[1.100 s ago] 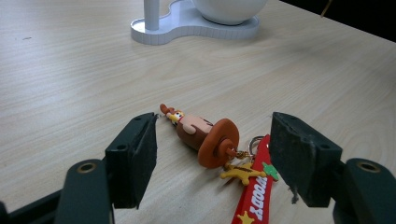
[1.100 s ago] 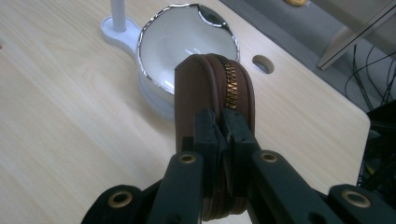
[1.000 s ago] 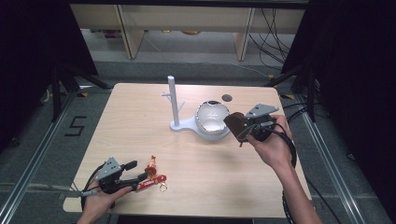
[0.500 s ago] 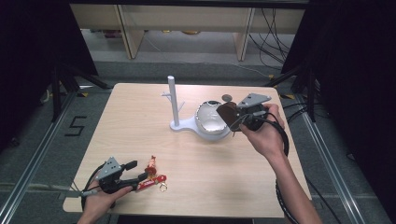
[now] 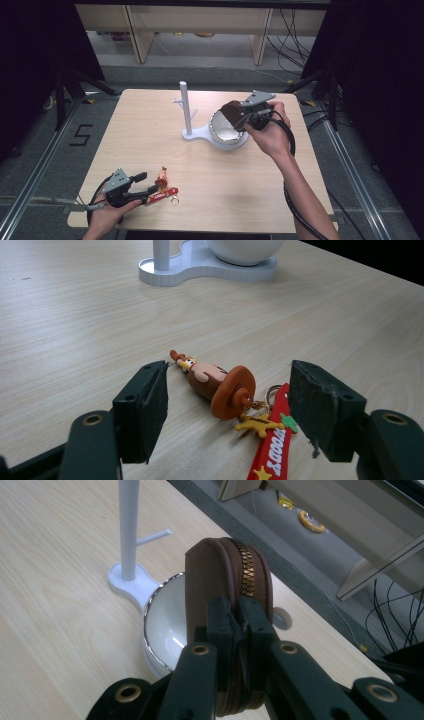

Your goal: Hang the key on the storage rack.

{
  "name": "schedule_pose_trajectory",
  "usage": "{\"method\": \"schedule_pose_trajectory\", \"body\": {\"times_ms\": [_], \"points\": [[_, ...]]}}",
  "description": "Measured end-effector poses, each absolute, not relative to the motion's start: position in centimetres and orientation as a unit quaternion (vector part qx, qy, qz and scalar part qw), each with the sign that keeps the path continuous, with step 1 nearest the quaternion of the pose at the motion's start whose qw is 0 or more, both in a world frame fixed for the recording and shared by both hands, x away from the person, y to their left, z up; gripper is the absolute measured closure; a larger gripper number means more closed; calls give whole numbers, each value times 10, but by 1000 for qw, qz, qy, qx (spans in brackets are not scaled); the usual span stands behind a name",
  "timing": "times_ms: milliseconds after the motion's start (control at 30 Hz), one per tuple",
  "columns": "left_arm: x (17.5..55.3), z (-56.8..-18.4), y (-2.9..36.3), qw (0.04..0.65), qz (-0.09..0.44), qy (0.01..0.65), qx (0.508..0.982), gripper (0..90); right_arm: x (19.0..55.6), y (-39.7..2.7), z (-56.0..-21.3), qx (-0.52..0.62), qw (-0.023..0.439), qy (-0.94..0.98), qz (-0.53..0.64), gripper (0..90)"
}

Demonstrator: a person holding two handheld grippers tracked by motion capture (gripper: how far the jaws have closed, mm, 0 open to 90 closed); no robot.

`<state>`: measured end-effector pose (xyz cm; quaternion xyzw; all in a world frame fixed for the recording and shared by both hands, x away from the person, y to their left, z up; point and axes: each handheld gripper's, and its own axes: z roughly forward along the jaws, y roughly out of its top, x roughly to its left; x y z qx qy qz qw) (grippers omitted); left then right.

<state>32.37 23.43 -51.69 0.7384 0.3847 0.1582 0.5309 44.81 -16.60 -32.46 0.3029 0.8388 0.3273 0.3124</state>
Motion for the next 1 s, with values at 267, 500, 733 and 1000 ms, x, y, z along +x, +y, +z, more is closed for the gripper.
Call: {"method": "schedule_pose_trajectory", "body": {"times_ms": [267, 500, 733, 1000], "points": [[324, -518, 235, 530, 158, 384, 739, 320, 461, -158, -335, 296, 314, 837, 337, 858], [323, -518, 234, 525, 161, 386, 742, 319, 471, -155, -348, 300, 306, 837, 339, 857], [323, -518, 234, 527, 159, 387, 740, 320, 479, -152, -360, 300, 296, 839, 345, 857], [322, -519, 235, 525, 157, 387, 741, 319, 484, -147, -371, 312, 274, 839, 352, 856]]}}
